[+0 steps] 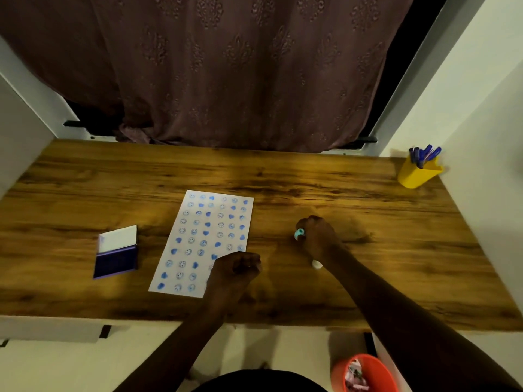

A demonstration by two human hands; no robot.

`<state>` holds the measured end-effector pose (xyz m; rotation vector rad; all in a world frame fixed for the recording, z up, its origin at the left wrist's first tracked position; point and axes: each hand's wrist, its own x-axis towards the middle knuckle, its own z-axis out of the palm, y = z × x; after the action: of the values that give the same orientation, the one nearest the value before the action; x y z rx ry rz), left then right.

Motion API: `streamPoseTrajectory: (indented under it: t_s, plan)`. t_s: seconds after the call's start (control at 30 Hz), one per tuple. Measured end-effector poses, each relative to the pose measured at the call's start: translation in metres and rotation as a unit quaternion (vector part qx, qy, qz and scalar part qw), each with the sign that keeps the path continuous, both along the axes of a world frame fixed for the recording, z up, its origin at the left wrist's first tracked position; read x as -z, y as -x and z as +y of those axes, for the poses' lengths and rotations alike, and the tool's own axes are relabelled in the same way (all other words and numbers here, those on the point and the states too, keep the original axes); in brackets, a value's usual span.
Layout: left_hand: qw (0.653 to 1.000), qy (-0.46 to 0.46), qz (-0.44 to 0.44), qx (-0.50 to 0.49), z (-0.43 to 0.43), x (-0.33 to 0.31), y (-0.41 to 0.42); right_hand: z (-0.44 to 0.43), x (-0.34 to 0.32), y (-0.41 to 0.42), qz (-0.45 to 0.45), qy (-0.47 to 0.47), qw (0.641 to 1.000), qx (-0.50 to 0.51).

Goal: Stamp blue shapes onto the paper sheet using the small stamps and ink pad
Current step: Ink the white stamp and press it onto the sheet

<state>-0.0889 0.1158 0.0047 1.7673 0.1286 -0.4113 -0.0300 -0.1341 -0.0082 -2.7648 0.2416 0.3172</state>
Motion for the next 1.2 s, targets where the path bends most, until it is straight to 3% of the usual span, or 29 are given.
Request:
streamPoseTrajectory:
  t_s: [0.23, 0.4, 0.6, 0.73, 0.83, 0.9, 1.07, 1.2]
  plan:
    - [1.0, -0.001, 0.008, 0.016, -0.009, 0.004, 0.001, -0.018, -0.022, 0.018, 0.012, 0.0, 0.999, 0.033]
    - [0.999, 0.003, 0.046, 0.026, -0.018, 0.008, 0.004, -0.026, -0.02, 0.056, 0.004, 0.098, 0.994, -0.049]
    - [0.998, 0.007, 0.037, 0.055, -0.026, 0.013, 0.002, -0.026, -0.014, 0.069, -0.005, 0.123, 0.987, -0.105]
    - [0.998, 0.014, 0.012, 0.057, -0.026, 0.016, -0.001, -0.023, -0.016, 0.069, -0.014, 0.101, 0.991, -0.086]
    - [0.998, 0.016, 0.01, 0.055, -0.019, 0.015, -0.002, -0.013, -0.022, 0.068, -0.026, 0.041, 0.998, -0.034]
    - [0.998, 0.032, 0.021, 0.055, -0.012, 0.013, -0.004, 0.002, -0.026, 0.068, -0.049, -0.084, 0.995, 0.025]
    - [0.988, 0.14, 0.024, 0.058, 0.009, 0.007, -0.013, 0.057, -0.04, 0.061, -0.003, -0.353, 0.926, 0.131]
    - [0.982, 0.184, 0.002, 0.05, 0.034, 0.003, -0.021, 0.097, -0.048, 0.058, 0.029, -0.44, 0.887, 0.139]
